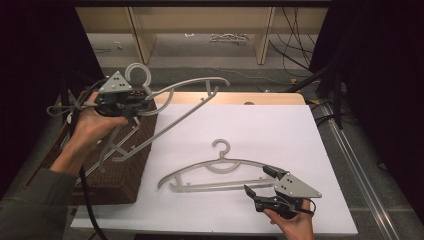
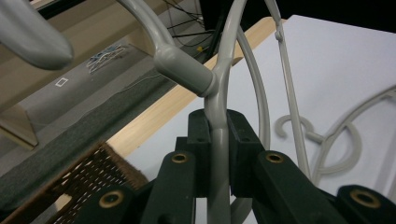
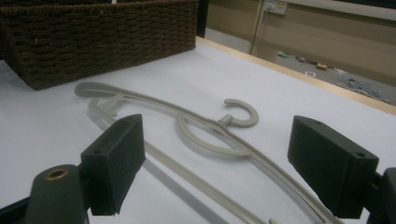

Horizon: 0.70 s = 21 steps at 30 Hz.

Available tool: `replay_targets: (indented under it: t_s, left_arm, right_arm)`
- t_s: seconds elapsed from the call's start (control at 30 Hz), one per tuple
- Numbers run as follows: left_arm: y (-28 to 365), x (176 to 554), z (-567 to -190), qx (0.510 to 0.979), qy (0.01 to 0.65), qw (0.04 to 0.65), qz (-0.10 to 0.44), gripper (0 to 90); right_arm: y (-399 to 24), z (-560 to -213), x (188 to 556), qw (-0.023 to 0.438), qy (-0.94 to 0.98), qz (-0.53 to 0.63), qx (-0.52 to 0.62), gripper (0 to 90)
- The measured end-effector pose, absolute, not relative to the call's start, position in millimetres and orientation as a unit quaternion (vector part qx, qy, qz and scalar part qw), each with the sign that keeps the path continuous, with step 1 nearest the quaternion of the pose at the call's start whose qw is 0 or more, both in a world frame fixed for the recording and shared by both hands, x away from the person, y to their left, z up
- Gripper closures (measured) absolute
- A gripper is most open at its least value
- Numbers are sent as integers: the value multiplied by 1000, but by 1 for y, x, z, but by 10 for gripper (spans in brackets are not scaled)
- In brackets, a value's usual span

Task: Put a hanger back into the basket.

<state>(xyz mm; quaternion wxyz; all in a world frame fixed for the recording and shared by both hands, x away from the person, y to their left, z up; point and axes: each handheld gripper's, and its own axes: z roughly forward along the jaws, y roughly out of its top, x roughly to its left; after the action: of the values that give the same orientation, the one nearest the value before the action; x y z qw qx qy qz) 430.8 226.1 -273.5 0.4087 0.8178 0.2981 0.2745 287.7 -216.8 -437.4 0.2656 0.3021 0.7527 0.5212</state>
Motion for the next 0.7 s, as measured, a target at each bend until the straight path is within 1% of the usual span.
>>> replay_targets:
  t_s: [0.07, 0.2, 0.33, 0.7]
  left_arm:
    - [237, 433, -274, 820, 301, 394, 286, 816]
    - [258, 439, -278, 808, 326, 387, 300, 816]
    - [275, 443, -286, 795, 349, 391, 306, 816]
    - [317, 451, -309, 782, 392, 365, 319, 815]
  right_arm:
    - [-217, -437, 287, 261, 754, 520, 304, 198]
    - [-217, -438, 288, 261, 755, 519, 304, 198]
    - [-217, -438, 288, 262, 753, 521, 304, 199]
    - [-217, -439, 289, 262, 756, 517, 304, 199]
